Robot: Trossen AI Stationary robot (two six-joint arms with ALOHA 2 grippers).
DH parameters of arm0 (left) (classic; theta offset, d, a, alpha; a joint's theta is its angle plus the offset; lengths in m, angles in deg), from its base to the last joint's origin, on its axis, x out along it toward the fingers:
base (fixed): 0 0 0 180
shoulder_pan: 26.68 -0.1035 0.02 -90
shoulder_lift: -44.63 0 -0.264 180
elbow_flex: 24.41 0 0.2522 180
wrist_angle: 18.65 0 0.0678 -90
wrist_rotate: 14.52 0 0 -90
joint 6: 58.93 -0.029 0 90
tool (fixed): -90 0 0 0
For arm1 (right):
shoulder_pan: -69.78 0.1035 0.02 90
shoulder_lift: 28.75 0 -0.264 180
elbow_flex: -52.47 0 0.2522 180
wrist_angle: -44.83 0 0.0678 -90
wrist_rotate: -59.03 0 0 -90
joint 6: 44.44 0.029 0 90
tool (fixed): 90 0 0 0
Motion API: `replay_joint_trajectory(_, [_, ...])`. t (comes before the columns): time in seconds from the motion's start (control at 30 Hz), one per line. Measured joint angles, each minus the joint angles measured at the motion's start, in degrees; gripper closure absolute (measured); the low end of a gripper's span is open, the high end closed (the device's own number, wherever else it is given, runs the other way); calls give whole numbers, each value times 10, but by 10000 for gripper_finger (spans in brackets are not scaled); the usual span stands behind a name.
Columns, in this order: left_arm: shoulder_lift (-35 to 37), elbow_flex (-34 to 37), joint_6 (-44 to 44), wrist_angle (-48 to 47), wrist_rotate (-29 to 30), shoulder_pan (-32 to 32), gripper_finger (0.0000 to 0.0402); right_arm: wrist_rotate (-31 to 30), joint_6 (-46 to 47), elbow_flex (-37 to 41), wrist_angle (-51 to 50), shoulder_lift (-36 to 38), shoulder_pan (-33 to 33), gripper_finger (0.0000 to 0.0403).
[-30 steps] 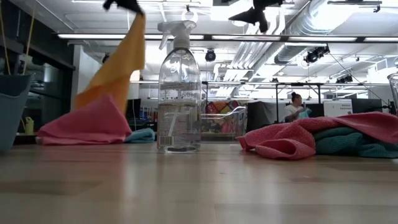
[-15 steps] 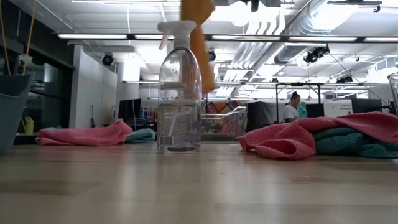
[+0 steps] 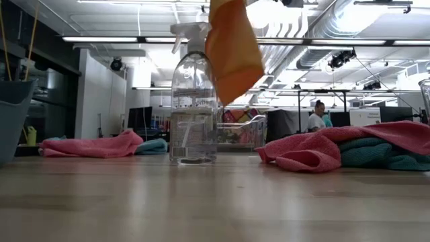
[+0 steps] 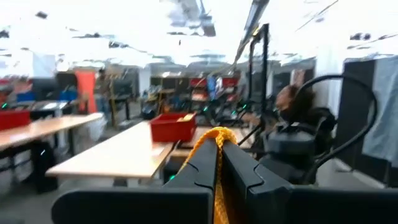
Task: Sort microfiber towel by color & place in baskets
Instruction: Put the yellow towel into the bottom transparent bin
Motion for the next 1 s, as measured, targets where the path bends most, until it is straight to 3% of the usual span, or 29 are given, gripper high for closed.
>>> replay_joint_trajectory(0.27, [-28,0,27,50,-26,14,401,87,38,0,17,-16,0,157])
replay_joint_trajectory(0.57, [-38,0,50,67,-56,27,401,88,24,0,89,-58,-3,162])
replay_joint_trajectory(0.67, [-36,0,58,68,-56,28,401,84,25,0,94,-59,-3,207])
replay_joint_trajectory(0.8, [-33,0,85,54,-65,25,385,68,43,0,82,-51,-4,357])
replay_joint_trajectory(0.83, [-31,0,91,45,-74,22,377,67,48,0,81,-46,-4,379])
replay_joint_trajectory(1.0, [-1,0,90,-68,-87,1,328,61,48,0,-6,18,-4,395])
